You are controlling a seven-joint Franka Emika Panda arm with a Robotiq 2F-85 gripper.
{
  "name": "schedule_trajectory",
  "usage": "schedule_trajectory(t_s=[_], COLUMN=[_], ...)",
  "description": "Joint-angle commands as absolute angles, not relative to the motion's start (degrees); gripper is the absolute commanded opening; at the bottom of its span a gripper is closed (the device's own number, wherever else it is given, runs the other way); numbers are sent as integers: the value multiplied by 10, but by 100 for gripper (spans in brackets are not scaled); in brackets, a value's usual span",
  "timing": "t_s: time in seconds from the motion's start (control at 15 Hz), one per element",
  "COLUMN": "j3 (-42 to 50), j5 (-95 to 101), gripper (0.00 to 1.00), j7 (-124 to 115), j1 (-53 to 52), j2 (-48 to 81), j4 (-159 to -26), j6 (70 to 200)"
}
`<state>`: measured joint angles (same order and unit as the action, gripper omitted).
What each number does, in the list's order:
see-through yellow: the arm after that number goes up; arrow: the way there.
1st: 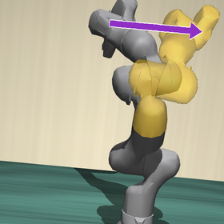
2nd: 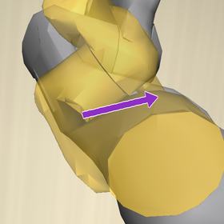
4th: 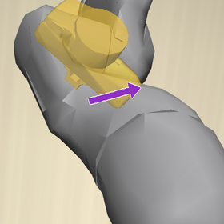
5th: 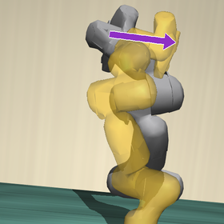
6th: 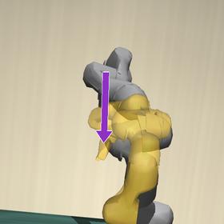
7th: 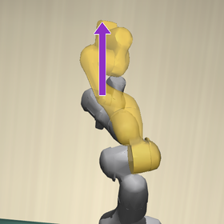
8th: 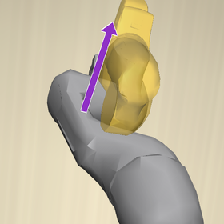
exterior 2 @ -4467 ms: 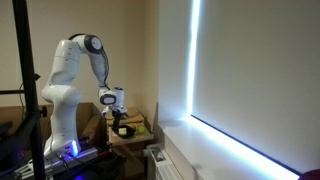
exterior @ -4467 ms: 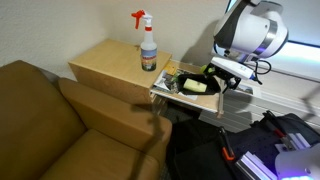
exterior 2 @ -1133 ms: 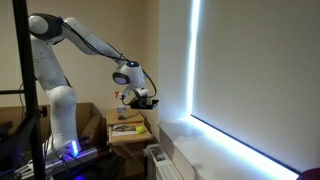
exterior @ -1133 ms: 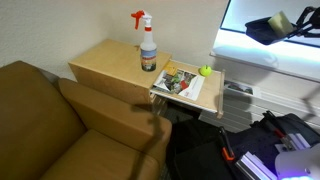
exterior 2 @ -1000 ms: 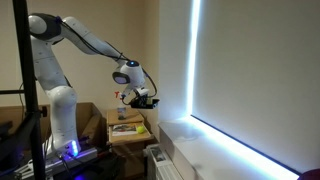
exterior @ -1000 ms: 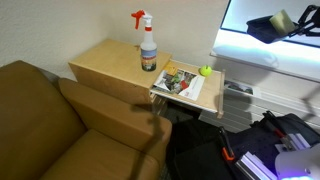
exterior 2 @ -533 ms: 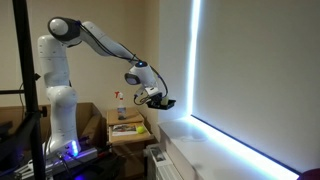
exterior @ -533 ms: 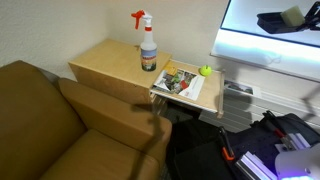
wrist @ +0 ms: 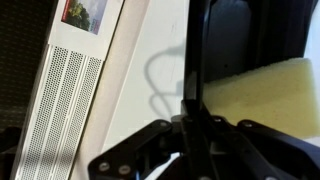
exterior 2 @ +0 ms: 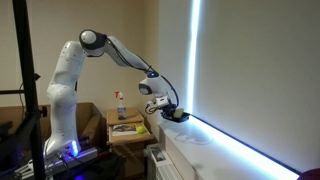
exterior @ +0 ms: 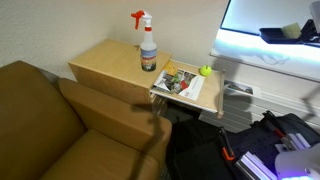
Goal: Put the black bowl on the windowsill and the green ball on the nightstand
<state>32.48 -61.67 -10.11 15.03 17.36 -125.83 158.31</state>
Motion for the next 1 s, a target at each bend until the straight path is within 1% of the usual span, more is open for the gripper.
schedule_trajectory(t_s=[0.0,0.2,0.4,0.73,0.93], j3=[284,270,248,222,227], j5=[-599,-618,-658,-745,-736], gripper=[2,2,2,2,2], j7=[-144,-225,-281,-244,-264], j1=[193,236,276,319,329], j2=[201,276,344,435,473], j4=[-1243,-1195,-1147,-1049,-1017], j6=[1582,1558,1571,1666,1683])
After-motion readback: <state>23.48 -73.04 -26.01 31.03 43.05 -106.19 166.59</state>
